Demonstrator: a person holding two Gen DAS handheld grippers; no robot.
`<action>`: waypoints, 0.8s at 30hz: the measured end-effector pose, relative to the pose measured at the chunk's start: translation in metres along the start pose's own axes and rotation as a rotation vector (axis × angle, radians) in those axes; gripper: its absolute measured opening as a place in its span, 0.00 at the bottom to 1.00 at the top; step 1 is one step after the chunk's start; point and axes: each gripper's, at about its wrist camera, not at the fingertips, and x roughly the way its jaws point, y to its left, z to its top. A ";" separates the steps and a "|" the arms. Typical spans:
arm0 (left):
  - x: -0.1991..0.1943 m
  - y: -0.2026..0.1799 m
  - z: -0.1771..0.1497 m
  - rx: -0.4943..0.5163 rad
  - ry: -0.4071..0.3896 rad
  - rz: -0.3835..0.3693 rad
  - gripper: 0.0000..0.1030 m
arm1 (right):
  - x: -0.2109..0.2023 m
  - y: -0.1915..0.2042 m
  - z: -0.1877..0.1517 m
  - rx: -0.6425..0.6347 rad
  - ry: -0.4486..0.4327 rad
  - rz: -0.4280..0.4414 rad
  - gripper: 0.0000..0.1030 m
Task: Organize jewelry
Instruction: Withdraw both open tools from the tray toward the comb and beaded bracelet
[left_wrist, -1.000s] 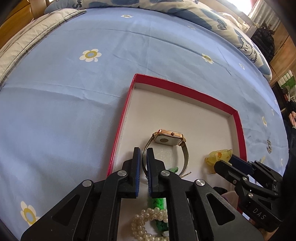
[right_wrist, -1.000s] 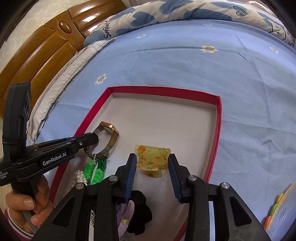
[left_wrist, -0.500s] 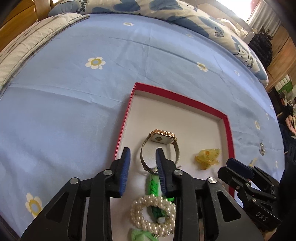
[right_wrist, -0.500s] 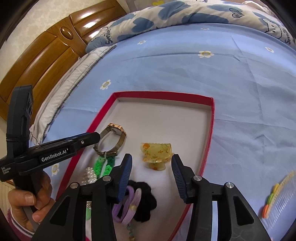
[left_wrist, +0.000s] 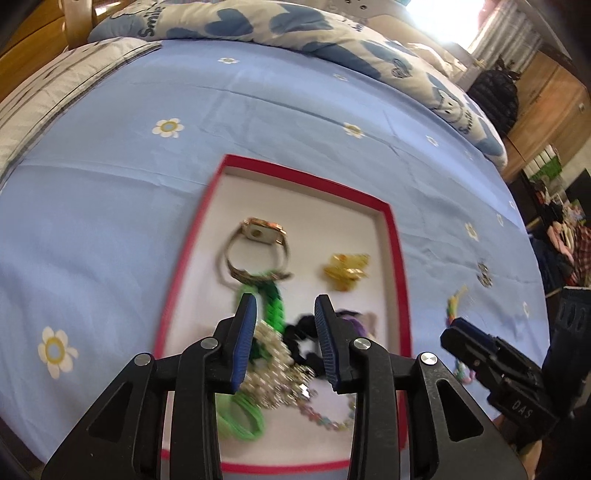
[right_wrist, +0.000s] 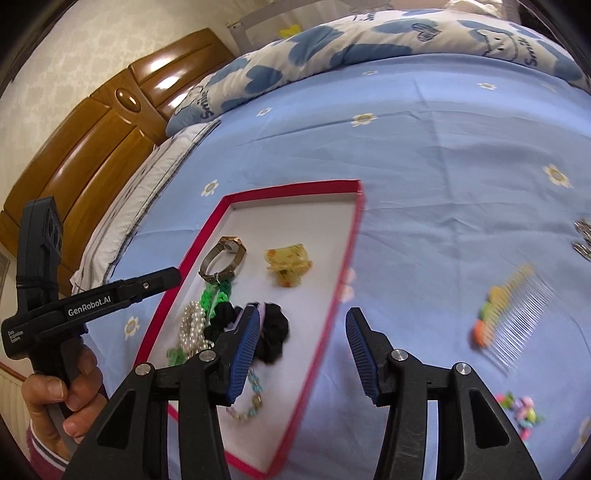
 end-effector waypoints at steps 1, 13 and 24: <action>-0.001 -0.004 -0.003 0.008 0.001 -0.006 0.30 | -0.005 -0.003 -0.002 0.005 -0.008 -0.003 0.49; -0.003 -0.052 -0.024 0.085 0.028 -0.066 0.30 | -0.058 -0.057 -0.033 0.099 -0.075 -0.071 0.49; 0.007 -0.099 -0.030 0.179 0.051 -0.099 0.35 | -0.083 -0.116 -0.075 0.218 -0.082 -0.152 0.50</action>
